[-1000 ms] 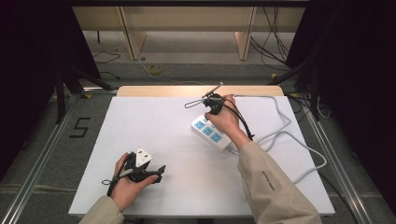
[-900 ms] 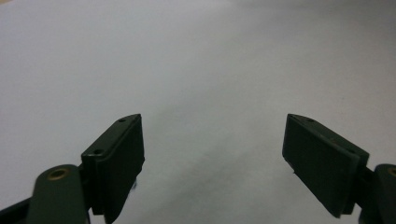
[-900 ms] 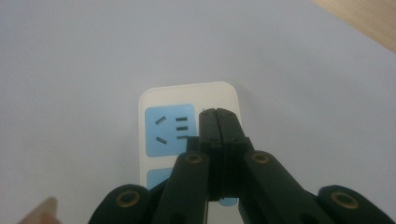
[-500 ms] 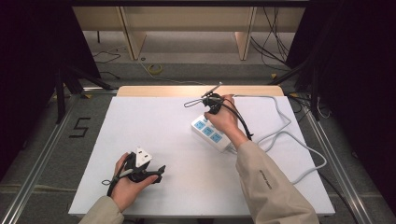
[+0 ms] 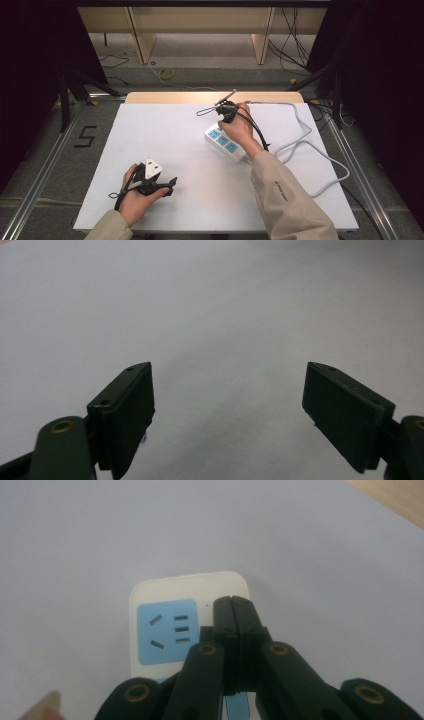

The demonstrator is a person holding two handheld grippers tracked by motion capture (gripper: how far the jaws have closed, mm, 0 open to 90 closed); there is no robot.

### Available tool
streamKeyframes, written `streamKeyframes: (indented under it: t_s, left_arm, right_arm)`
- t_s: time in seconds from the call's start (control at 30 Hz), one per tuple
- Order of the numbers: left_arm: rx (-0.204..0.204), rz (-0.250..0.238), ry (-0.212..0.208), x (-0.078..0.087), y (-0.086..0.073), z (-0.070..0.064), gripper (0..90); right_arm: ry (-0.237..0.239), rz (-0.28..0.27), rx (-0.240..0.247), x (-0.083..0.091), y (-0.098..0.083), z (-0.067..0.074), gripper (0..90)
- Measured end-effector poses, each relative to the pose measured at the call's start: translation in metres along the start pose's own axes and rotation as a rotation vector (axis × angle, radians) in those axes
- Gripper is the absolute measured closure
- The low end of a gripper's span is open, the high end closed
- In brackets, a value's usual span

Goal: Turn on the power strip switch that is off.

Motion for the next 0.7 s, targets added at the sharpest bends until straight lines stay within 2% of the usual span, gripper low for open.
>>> streamKeyframes:
  t_s: [0.7]
  left_arm:
    - [0.000,0.001,-0.003,-0.0003,-0.0004,-0.0002,20.7]
  right_arm:
    - [-0.007,0.006,0.004,-0.0078,0.0017,0.0012,90.0]
Point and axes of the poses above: each handheld gripper's, and its own axes: x roughly backward along the jaws, y roughly out of its top, z roughly to its left, the point moved 9 cm from there along -x, roughly forward along the jaws, and after that the axes turned 1 degree about -z, right-handed, at the moved point
